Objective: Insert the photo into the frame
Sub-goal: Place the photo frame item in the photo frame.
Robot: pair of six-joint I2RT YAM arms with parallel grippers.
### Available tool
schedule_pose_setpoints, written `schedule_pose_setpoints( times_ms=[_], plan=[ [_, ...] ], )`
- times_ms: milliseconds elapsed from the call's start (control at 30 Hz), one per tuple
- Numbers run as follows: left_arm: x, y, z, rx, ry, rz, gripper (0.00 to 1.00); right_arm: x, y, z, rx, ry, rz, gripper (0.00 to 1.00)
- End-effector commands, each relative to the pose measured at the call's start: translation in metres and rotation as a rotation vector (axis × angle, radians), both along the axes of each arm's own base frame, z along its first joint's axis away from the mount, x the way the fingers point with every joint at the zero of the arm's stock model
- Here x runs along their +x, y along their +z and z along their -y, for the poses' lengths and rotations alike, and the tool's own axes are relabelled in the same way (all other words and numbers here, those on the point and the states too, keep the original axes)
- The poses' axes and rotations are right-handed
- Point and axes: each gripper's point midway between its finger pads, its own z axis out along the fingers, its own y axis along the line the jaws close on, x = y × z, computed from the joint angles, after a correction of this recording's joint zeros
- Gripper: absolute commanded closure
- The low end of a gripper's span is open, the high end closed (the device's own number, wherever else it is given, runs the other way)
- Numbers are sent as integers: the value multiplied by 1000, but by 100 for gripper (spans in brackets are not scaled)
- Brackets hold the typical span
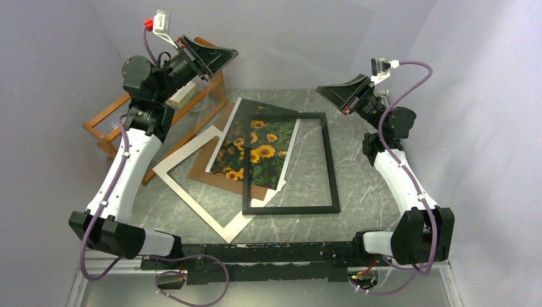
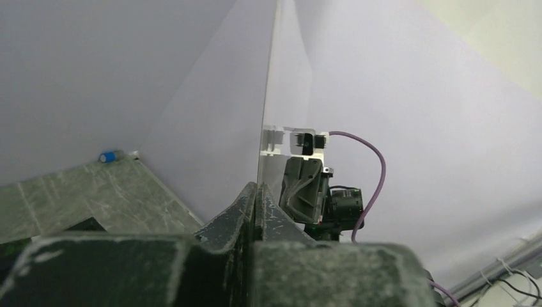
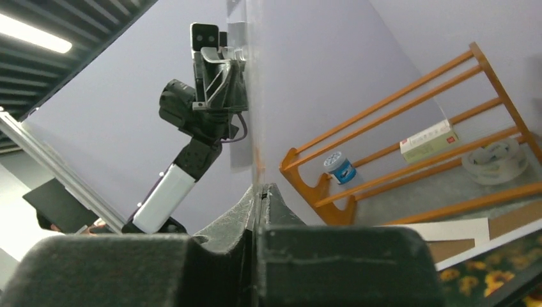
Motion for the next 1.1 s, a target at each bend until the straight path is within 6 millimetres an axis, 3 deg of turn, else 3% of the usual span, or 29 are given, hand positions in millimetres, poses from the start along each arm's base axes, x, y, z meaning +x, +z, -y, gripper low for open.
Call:
schedule_pose_setpoints(
  times_ms=[0, 167, 233, 500, 567, 733, 900, 1067],
  plan=[
    [-2, 5, -16, -28, 91, -14, 91, 6, 0, -2, -50, -19, -24, 100],
    [12, -76, -32, 129, 235, -206, 50, 24, -48, -7, -220, -10, -239, 100],
    [11, -114, -37, 207, 261, -281, 43, 28, -71, -9, -280, 30, -337, 100],
    [12, -252, -41, 394, 242, -571, 43, 58, -188, -21, -431, 106, -698, 100],
    [12, -288, -42, 454, 231, -631, 41, 70, -219, -18, -492, 87, -744, 100],
    [16, -366, -39, 545, 182, -731, 42, 91, -273, -9, -604, 7, -758, 100],
    [23, -424, -26, 579, 78, -827, 48, 104, -309, -6, -677, -46, -780, 100],
    [24, -457, -24, 605, 42, -891, 49, 102, -344, 5, -770, -74, -823, 100]
  ],
)
